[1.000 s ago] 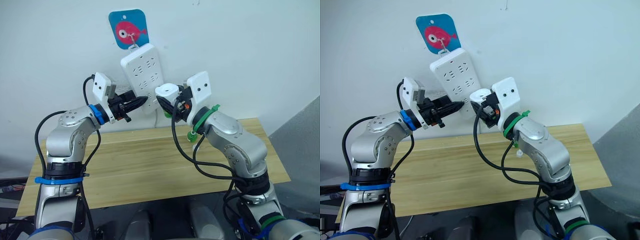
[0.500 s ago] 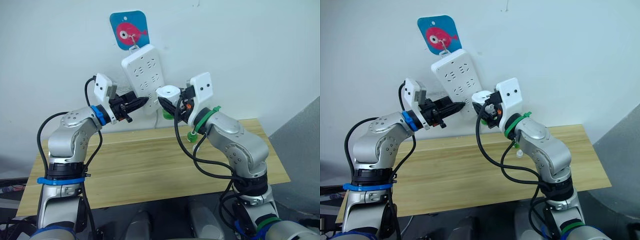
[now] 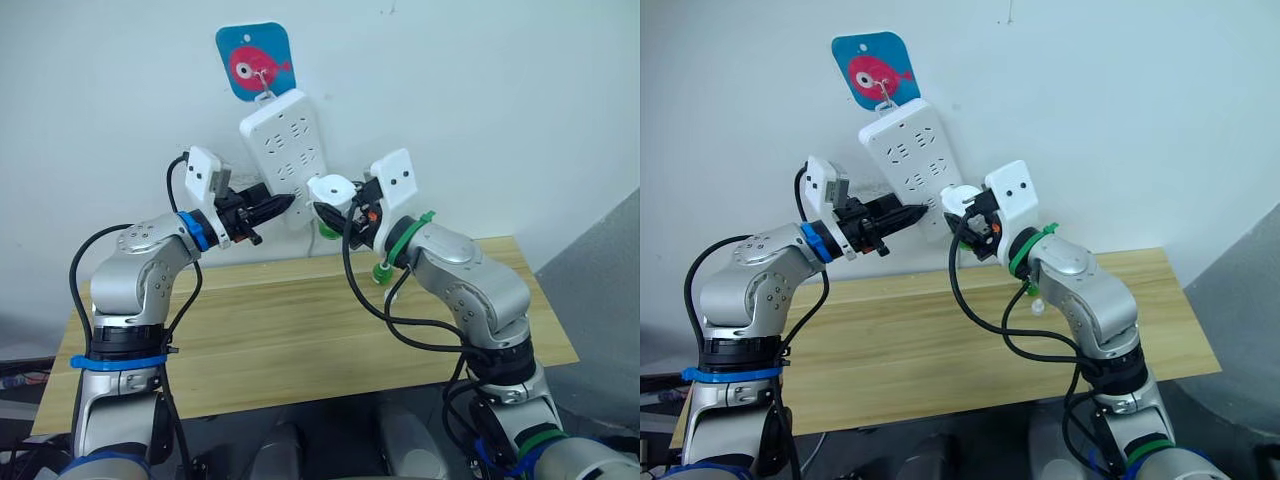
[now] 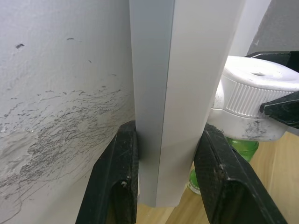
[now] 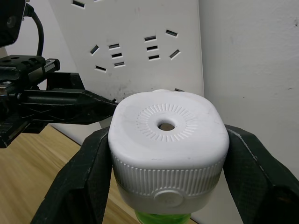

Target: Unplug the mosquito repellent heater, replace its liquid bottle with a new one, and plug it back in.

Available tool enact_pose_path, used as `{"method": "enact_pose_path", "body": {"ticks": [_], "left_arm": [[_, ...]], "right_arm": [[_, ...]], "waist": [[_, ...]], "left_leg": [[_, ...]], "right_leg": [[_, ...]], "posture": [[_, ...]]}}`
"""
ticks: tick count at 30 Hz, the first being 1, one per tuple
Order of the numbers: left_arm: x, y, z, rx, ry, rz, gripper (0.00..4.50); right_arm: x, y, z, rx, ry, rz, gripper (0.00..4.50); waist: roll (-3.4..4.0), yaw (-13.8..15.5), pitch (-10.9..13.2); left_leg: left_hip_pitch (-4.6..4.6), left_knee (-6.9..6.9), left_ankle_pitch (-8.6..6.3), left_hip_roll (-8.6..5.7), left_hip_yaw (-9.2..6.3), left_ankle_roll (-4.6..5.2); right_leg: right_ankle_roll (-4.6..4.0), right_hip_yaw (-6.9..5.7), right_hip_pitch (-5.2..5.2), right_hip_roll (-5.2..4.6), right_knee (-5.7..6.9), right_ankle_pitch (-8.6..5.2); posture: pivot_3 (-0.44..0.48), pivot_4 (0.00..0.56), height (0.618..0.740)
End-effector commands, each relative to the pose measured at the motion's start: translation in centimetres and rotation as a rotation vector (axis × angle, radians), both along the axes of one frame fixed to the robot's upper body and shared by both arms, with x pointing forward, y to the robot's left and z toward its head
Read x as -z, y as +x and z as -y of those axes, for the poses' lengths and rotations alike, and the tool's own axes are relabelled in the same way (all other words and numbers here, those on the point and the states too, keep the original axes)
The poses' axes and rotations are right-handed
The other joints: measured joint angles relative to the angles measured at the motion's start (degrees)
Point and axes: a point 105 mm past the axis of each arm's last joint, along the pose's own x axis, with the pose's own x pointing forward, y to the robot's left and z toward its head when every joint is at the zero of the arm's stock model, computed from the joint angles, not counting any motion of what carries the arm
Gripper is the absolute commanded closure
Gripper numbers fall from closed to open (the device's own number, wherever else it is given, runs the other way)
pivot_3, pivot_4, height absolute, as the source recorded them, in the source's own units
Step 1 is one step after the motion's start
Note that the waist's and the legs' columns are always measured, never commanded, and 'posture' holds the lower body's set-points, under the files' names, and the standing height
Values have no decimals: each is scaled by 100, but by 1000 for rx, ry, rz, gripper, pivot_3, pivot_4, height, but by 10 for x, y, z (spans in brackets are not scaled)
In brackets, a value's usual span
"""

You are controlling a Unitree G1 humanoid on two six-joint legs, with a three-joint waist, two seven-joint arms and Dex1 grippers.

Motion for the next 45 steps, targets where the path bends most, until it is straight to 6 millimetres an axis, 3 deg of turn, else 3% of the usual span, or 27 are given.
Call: {"method": "enact_pose_path", "body": {"ticks": [1,13,19,24,29,38,45], "left_arm": [[-9,-17,30,158,-13,41,3218],[-8,-21,34,185,-14,29,3218],[-5,-17,26,154,15,38,3218],[-3,-11,18,116,40,54,3218],[-2,-7,11,83,65,81,3218],[-2,6,-4,12,112,117,3218],[2,6,-21,1,164,120,1042]], "right_arm": [[5,1,-18,-55,-19,-34,1517],[5,8,-29,-77,-23,-25,1517],[1,7,-28,-92,-4,-30,1517],[-1,5,-21,-82,4,-32,4],[-3,0,-13,-78,-19,-24,0],[2,-19,-1,-107,-105,4,0],[14,-31,17,-132,-176,-8,0]], "waist": [[0,-4,0],[0,-84,-1],[0,-127,-1],[-1,-56,-1],[-7,-27,-5],[-8,8,-6],[-9,-19,-6]], "left_leg": [[1,0,0,0,0,0],[21,1,2,2,5,-3],[23,2,4,2,4,-6],[10,0,4,0,-4,-6],[-60,-10,14,-12,2,-27],[-62,-7,13,-11,1,-26],[-60,-10,13,-6,4,-25]], "right_leg": [[0,0,0,0,2,0],[0,9,1,3,32,0],[-1,10,1,3,41,-1],[-2,2,-4,2,31,-1],[-2,-1,-57,-17,-19,0],[-1,-6,-58,-18,-21,1],[-1,-4,-59,-10,-18,0]], "posture": [[-178,179,734],[-174,178,734],[-178,176,734],[-180,178,734],[-181,178,734],[-184,176,734],[-179,172,734]]}}
